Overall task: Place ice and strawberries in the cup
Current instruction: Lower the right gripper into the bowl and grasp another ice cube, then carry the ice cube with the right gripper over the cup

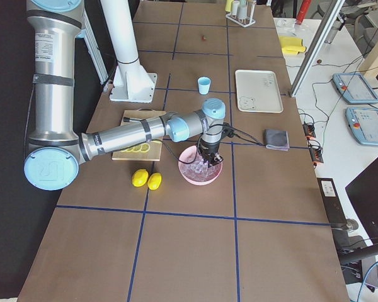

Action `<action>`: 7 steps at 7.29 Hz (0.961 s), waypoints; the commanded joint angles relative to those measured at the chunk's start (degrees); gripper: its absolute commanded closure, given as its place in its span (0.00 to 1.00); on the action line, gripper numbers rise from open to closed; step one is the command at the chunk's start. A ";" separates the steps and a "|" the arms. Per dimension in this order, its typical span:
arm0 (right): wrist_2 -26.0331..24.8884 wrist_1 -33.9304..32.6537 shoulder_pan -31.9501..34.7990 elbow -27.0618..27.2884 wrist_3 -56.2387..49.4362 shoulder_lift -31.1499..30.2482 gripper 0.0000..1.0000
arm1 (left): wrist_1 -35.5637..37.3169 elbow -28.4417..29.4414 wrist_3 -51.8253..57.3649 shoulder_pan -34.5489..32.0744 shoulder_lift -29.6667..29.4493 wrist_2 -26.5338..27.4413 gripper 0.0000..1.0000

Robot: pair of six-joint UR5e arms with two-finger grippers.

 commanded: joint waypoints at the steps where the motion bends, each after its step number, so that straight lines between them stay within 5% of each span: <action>1: 0.09 -5.91 1.29 2.45 11.54 5.70 1.00 | 0.00 -0.07 0.00 0.00 0.00 -0.01 0.00; 4: 6.14 -6.43 -0.45 4.82 37.23 13.69 1.00 | 0.00 -1.73 0.00 0.00 0.00 -0.01 0.00; 7: 4.06 -8.02 -14.83 5.45 60.87 27.13 1.00 | 0.00 -2.79 -0.09 0.53 0.00 -0.96 0.00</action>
